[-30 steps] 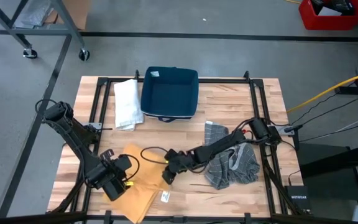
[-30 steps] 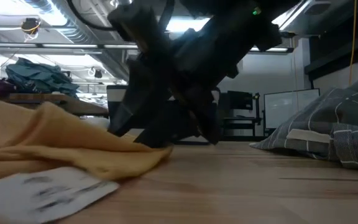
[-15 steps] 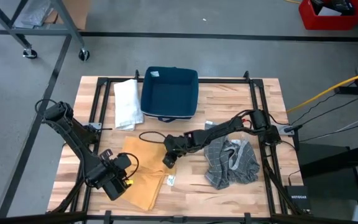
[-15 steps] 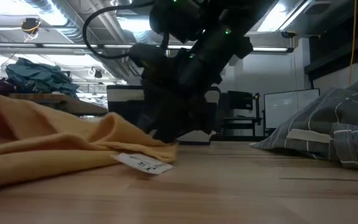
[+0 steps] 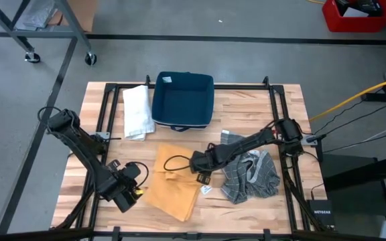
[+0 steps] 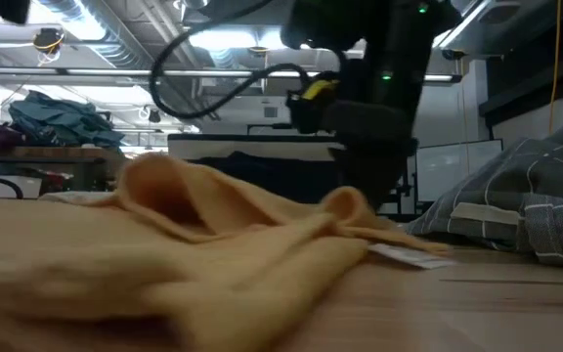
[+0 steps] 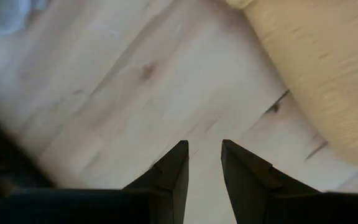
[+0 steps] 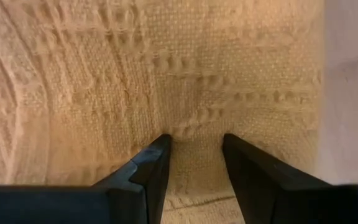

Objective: Fold towel
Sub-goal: Fold the yellow towel

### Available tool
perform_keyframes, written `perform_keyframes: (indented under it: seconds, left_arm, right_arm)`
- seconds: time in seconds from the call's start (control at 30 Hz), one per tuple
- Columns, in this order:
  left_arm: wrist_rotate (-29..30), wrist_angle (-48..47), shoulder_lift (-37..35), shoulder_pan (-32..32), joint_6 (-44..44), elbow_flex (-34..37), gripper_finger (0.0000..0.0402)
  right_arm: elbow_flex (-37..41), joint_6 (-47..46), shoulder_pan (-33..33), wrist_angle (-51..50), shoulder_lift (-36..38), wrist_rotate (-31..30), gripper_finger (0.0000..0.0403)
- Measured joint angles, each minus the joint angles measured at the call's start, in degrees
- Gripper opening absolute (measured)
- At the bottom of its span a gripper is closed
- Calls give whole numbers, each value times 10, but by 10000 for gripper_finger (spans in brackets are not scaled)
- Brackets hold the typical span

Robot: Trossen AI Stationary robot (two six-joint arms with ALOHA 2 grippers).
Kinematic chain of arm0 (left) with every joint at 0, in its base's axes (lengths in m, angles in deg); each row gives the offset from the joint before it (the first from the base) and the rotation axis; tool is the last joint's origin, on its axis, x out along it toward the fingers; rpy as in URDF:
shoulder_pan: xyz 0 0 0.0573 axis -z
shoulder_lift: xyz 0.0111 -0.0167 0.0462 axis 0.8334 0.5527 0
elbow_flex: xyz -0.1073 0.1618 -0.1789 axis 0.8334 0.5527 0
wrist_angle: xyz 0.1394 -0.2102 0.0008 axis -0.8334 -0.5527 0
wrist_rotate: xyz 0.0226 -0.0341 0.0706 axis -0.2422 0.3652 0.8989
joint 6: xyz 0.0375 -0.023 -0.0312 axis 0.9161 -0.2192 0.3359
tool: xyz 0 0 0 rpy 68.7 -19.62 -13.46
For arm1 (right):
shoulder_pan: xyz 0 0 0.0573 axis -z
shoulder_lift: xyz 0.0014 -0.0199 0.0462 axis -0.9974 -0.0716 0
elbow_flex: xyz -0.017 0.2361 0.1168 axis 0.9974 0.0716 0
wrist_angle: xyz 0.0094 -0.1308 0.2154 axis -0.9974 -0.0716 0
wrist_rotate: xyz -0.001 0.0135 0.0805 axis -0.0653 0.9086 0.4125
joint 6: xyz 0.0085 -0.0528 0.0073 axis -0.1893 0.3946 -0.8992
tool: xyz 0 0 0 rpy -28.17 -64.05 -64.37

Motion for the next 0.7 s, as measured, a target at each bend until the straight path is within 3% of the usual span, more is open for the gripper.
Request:
perform_keyframes:
  seconds: [0.37,0.5,0.7]
  left_arm:
    - [102,314,2,-60,83,98,88]
    - [91,353,16,-81,96,130,88]
    - [21,404,43,-92,92,151,88]
  right_arm:
    - [0,-1,-20,7,13,10,159]
    - [0,-2,-19,11,14,10,159]
    - [-1,-2,-19,15,15,14,159]
